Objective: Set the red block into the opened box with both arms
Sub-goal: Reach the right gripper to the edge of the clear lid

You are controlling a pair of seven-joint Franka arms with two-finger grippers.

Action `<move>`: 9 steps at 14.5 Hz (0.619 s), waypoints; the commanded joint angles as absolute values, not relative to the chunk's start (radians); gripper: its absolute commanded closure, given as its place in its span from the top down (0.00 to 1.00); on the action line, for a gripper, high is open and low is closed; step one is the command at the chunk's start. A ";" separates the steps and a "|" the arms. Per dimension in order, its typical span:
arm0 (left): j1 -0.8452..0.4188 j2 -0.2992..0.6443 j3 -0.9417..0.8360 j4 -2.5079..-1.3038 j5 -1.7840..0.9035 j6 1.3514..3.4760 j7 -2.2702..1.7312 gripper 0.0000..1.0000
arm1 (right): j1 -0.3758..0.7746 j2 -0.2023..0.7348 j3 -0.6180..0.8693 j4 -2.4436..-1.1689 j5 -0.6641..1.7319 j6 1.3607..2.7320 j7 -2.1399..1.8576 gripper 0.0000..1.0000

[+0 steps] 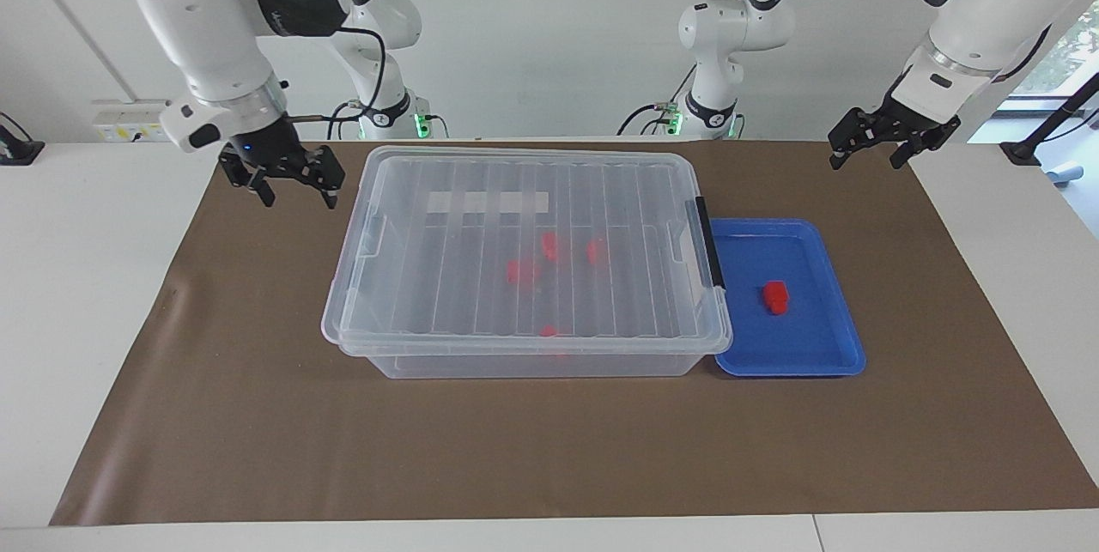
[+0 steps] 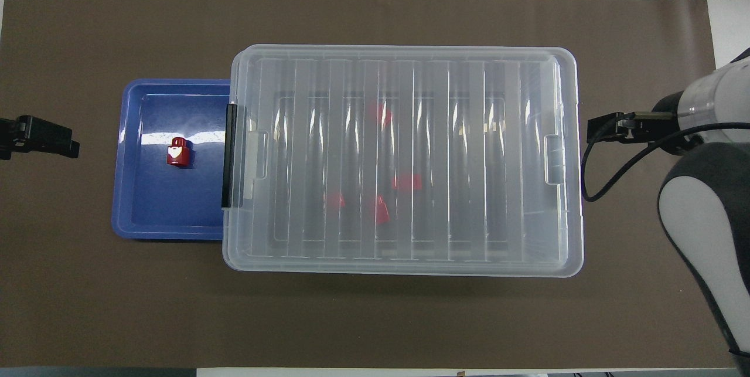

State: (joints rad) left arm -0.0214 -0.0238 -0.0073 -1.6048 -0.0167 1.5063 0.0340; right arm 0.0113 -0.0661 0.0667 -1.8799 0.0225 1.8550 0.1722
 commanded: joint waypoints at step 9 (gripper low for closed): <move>-0.014 -0.052 -0.014 -1.634 -0.011 1.503 0.046 1.00 | 0.015 -0.077 0.071 -2.075 0.028 2.042 0.163 1.00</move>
